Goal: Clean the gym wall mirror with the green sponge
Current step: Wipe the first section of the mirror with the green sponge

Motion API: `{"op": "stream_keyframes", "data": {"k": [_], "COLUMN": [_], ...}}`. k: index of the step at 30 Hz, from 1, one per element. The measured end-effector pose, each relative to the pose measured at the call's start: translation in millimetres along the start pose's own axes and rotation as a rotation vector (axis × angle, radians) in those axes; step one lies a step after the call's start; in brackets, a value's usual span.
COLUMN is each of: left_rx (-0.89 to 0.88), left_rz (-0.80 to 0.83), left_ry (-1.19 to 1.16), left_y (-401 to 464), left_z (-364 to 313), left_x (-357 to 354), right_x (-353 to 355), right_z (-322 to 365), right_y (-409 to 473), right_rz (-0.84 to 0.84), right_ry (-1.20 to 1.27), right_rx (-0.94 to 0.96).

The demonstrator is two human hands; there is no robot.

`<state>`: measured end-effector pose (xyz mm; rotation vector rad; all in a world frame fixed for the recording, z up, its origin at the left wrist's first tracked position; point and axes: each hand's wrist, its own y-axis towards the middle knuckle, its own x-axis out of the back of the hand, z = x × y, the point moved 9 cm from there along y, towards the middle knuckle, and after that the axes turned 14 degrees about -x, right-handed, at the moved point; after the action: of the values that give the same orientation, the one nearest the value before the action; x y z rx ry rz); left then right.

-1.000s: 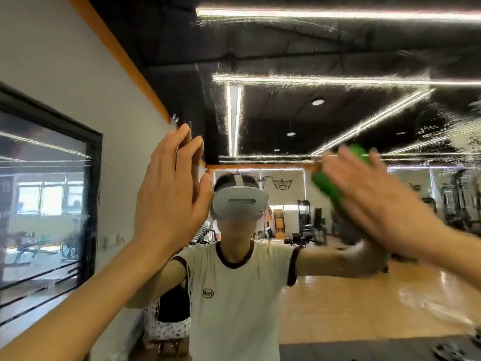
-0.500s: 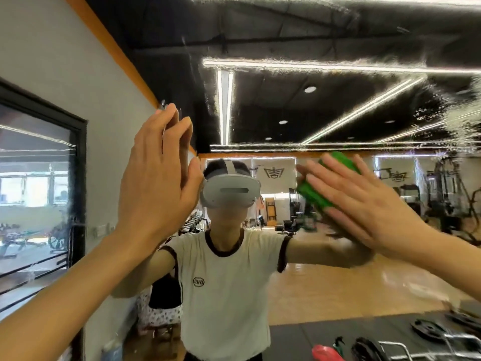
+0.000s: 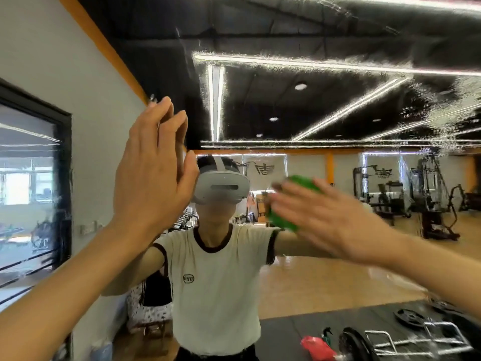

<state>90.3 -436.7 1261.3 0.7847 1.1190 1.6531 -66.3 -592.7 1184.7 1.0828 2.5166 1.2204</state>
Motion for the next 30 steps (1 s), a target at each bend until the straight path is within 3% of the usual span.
{"op": "stream_keyframes", "data": {"k": [4, 6, 8, 12, 15, 17, 20, 22, 27, 30], "left_rx": [-0.01, -0.008, -0.012, -0.01, -0.012, -0.011, -0.003, -0.003, -0.004, -0.018], "left_rz": [-0.007, -0.013, -0.013, -0.013, -0.006, 0.001, 0.004, 0.0, -0.001, 0.044], "left_ry": [0.007, 0.011, 0.008, -0.011, -0.019, -0.027, -0.032, -0.03, -0.028, -0.062], "left_y": [0.0, 0.2, 0.1, -0.6, -0.6, -0.7, -0.4, 0.4, -0.4, 1.3], "left_z": [-0.6, -0.3, -0.5, -0.5, -0.3, -0.3, -0.4, -0.8, -0.7, -0.5], "left_x": [1.1, 1.6, 1.0, 1.5, 2.5, 2.0, 1.3, 1.4, 1.7, 1.9], "right_x": [31.9, 37.7, 27.6, 1.1, 2.6, 12.8, 34.9, 33.1, 5.3, -0.1], "right_z": [-99.0, -109.2, -77.0, 29.9, 27.7, -13.3, -85.2, -79.1, 43.7, 30.8], "right_y": [105.3, 124.7, 110.2, 18.9, 18.3, 64.9, 130.8, 133.7, 36.4, 44.5], "right_rz": [-0.158, -0.226, -0.209, -0.078, -0.009, -0.047, -0.185, -0.218, -0.094, -0.073], "right_ry": [0.164, 0.195, 0.154, 0.036, 0.014, 0.046, 0.166, 0.215, 0.099, -0.014], "right_rx": [-0.454, -0.568, -0.505, -0.062, 0.078, -0.095, -0.501, -0.574, -0.093, -0.002]}}
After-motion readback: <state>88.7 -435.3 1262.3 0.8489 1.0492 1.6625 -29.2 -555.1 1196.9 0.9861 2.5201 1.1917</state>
